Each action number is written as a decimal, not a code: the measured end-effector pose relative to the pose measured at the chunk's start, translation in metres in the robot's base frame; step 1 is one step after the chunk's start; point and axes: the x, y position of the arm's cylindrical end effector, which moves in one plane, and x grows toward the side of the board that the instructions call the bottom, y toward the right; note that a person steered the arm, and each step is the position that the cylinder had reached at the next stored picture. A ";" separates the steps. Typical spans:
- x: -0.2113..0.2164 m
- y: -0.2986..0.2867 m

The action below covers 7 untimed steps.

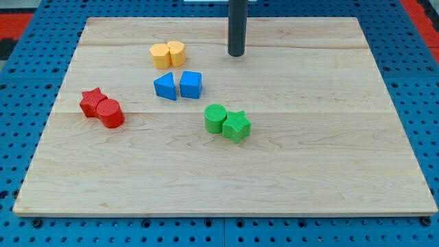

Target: Push the blue triangle into the blue cube

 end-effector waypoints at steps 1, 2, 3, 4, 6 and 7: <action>-0.001 0.000; 0.000 0.001; -0.001 -0.003; 0.006 -0.006; 0.017 -0.006; 0.017 -0.007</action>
